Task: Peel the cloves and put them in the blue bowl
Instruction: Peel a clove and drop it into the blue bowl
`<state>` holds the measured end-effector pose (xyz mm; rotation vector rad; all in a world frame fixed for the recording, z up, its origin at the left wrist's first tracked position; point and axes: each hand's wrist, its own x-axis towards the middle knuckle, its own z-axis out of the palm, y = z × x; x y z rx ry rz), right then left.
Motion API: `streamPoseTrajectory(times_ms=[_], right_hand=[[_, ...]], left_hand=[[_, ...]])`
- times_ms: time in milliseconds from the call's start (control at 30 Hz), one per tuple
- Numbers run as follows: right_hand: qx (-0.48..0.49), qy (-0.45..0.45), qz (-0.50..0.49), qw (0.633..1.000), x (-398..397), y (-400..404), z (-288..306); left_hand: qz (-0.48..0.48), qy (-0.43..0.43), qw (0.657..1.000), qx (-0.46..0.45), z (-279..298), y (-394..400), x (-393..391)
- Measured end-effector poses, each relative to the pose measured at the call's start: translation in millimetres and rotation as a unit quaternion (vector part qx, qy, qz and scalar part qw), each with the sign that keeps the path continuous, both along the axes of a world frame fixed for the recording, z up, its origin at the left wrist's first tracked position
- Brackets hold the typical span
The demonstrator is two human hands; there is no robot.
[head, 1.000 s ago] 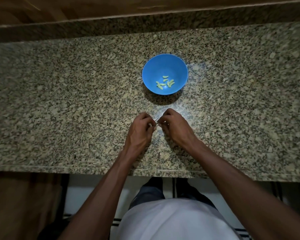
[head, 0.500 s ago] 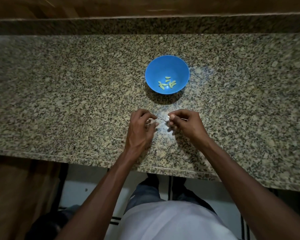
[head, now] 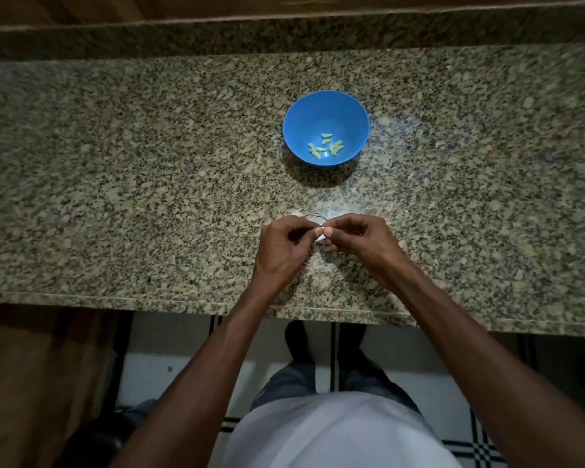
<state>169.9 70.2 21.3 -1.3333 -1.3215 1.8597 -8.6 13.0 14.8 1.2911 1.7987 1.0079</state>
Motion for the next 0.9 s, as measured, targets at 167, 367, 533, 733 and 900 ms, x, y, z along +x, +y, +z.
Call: streamPoseTrajectory(times_ms=[167, 367, 533, 733, 900], right_hand=[[0.116, -0.132, 0.039, 0.984, -6, -4, -1], [0.243, -0.233, 0.084, 0.938, -12, -12, 3], [0.329, -0.332, 0.128, 0.875, -10, -3, -8], [0.419, -0.443, 0.215, 0.763, -28, -2, -9], [0.447, -0.466, 0.228, 0.729, -34, -6, -11]], left_hand=[[-0.068, 0.045, 0.997, -0.006, -4, -6, -8], [-0.068, 0.038, 0.997, -0.020, -17, -9, -8], [-0.045, 0.079, 0.996, -0.009, -26, -20, -11], [-0.048, 0.109, 0.993, -0.014, -32, -24, -21], [-0.052, 0.110, 0.992, -0.024, -34, -22, -20]])
